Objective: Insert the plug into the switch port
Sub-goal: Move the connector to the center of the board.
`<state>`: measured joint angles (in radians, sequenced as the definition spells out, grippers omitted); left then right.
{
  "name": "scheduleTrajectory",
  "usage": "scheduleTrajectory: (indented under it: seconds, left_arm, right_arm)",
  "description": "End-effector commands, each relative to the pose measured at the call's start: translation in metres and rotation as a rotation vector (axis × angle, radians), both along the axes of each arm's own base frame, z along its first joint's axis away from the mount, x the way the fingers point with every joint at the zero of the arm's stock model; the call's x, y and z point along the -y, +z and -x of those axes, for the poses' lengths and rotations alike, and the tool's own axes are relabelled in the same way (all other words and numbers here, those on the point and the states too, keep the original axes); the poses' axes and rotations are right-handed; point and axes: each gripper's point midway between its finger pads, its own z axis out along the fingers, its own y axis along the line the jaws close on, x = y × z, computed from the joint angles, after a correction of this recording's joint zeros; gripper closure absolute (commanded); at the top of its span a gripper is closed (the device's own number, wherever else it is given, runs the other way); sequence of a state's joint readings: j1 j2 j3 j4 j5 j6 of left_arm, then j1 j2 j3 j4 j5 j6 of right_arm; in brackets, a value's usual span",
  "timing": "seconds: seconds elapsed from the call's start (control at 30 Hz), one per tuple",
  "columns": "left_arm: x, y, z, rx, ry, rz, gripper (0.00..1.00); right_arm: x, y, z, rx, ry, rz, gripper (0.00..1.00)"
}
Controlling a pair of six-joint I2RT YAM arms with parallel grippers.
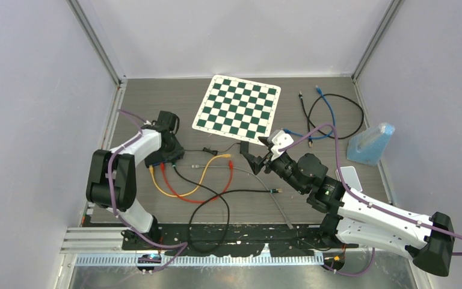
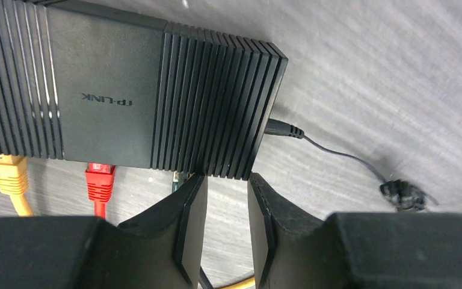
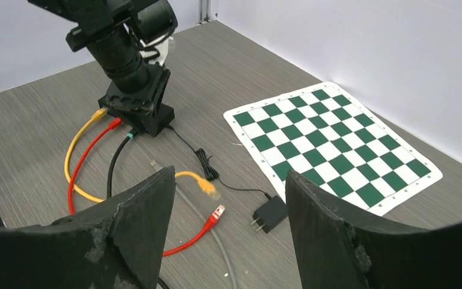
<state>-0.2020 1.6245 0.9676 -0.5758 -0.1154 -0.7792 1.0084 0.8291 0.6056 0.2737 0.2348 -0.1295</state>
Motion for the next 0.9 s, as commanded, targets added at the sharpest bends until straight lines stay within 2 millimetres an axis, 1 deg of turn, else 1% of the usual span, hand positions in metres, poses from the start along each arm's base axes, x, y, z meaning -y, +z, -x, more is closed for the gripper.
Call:
scheduleTrajectory:
  seconds: [0.0,0.1,0.27,0.3,0.33,0.37,0.43,0.53,0.6,0.67,0.7,0.77,0.83,0.87]
  left_arm:
    - [-0.021,0.017,-0.037,0.073,0.032,-0.014,0.67]
    - [-0.038,0.017,-0.054,0.063,0.025,-0.055,0.67]
    - [-0.061,0.017,-0.071,0.005,0.056,-0.065,0.67]
    - [-0.065,0.017,-0.072,0.003,0.068,-0.057,0.67]
    - [-0.066,0.016,-0.073,0.002,0.069,-0.045,0.67]
    - [-0.080,0.016,-0.073,0.001,0.104,-0.039,0.67]
    - [-0.094,0.015,-0.073,0.005,0.135,-0.031,0.66]
    - [-0.112,0.018,-0.073,0.013,0.171,-0.016,0.66]
    - [-0.121,0.026,-0.075,0.043,0.180,-0.008,0.66]
    - [-0.120,0.035,-0.076,0.073,0.166,-0.003,0.65]
    - [-0.116,0.041,-0.076,0.097,0.153,0.014,0.64]
    - [-0.102,0.052,-0.076,0.154,0.112,0.074,0.61]
    - [-0.094,0.065,-0.072,0.198,0.086,0.097,0.58]
    - [-0.090,0.072,-0.069,0.217,0.068,0.107,0.57]
  right_arm:
    - [0.005,0.011,-0.001,0.023,-0.022,-0.023,0.26]
    - [0.006,0.013,0.000,0.019,-0.021,-0.026,0.26]
    - [0.010,0.017,0.000,0.010,-0.034,-0.018,0.26]
    - [0.011,0.018,-0.001,0.008,-0.042,-0.017,0.26]
    - [0.012,0.018,-0.001,0.006,-0.046,-0.017,0.27]
    - [0.013,0.019,-0.003,0.004,-0.058,-0.017,0.26]
    - [0.014,0.018,-0.005,-0.008,-0.074,-0.022,0.27]
    - [0.014,0.014,-0.009,-0.061,-0.109,-0.040,0.28]
    - [0.020,0.009,-0.015,-0.113,-0.171,-0.065,0.28]
    - [0.021,0.003,-0.017,-0.161,-0.199,-0.082,0.28]
    - [0.021,-0.002,-0.016,-0.185,-0.203,-0.086,0.28]
    - [0.023,-0.011,-0.017,-0.221,-0.227,-0.081,0.28]
    - [0.027,-0.026,-0.016,-0.280,-0.258,-0.074,0.27]
    - [0.031,-0.040,-0.015,-0.317,-0.276,-0.041,0.27]
